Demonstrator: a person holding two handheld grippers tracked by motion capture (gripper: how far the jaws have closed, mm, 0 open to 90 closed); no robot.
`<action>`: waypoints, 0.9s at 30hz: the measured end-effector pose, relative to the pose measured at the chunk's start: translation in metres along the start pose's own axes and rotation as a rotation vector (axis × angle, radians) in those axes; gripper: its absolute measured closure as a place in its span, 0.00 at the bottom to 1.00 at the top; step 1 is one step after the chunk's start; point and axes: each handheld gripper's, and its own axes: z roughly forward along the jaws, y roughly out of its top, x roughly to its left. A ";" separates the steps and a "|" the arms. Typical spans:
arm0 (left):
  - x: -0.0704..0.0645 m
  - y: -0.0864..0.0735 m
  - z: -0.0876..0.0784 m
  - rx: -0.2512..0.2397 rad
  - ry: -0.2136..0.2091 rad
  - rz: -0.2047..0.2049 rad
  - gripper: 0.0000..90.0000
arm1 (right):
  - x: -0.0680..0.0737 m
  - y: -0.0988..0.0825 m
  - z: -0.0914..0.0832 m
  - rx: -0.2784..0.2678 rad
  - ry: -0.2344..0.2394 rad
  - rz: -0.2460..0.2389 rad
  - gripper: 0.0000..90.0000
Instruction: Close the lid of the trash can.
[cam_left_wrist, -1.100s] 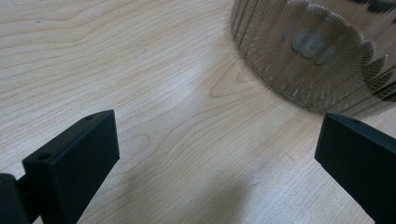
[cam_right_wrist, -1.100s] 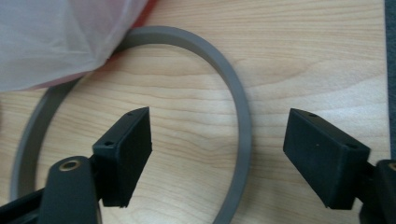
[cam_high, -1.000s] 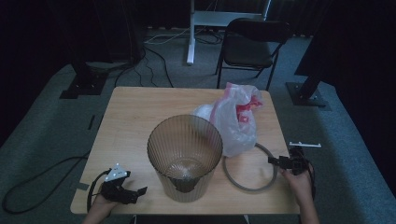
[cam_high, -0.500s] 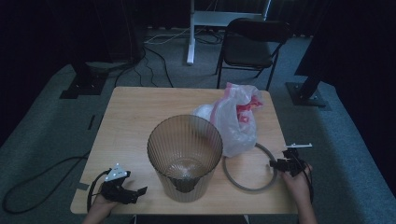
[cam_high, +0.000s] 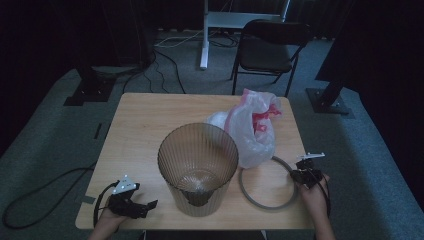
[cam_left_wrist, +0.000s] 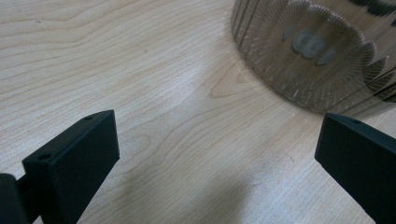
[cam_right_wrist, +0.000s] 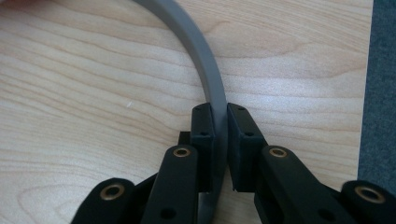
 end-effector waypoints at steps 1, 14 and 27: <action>0.000 0.000 0.000 -0.001 -0.001 0.000 0.00 | -0.001 0.001 0.000 0.001 0.006 0.007 0.92; 0.000 0.000 0.000 -0.001 0.000 0.003 0.00 | -0.014 0.008 -0.020 -0.079 0.200 0.138 0.93; -0.001 0.000 0.001 0.001 0.002 0.003 0.00 | -0.018 0.016 -0.042 -0.136 0.252 0.166 0.93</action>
